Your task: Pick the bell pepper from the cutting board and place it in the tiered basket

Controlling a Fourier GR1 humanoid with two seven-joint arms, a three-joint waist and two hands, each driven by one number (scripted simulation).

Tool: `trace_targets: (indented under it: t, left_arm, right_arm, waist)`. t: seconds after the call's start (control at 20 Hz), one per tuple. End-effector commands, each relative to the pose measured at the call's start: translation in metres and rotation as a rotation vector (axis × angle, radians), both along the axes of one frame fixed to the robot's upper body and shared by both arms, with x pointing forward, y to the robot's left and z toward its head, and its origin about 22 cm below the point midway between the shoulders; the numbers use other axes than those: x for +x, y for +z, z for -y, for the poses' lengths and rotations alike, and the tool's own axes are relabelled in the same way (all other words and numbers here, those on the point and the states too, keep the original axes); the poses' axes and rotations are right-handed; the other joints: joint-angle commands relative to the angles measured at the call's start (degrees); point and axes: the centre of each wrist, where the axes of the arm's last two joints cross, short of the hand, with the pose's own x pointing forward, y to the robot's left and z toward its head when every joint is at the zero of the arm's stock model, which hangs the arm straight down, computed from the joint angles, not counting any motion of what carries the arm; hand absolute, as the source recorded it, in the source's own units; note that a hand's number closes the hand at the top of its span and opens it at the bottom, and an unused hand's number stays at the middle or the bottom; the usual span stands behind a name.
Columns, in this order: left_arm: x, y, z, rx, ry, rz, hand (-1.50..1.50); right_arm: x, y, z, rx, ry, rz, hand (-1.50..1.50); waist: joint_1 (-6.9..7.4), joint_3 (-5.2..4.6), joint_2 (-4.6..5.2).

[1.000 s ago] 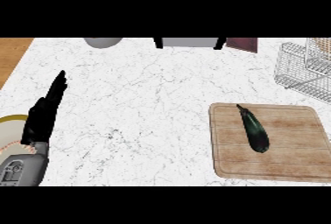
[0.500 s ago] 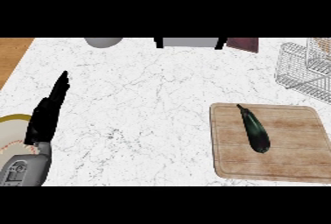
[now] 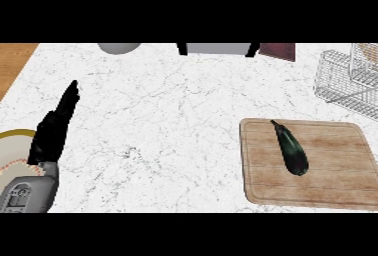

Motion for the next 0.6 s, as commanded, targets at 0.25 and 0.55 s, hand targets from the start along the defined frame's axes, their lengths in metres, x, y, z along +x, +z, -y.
trace_targets:
  t: [0.25, 0.55]
  left_arm:
    - [-0.006, 0.001, -0.005, 0.004, 0.006, -0.002, 0.00]
    - [-0.009, 0.009, -0.007, 0.020, 0.025, 0.010, 0.00]
  right_arm:
    - [-0.012, -0.016, 0.017, 0.111, -0.026, 0.246, -1.50]
    - [-0.023, 0.024, 0.033, 0.075, -0.077, 0.387, -1.50]
  waist:
    - [-0.64, 0.52, -0.05]
    - [-0.80, 0.48, -0.28]
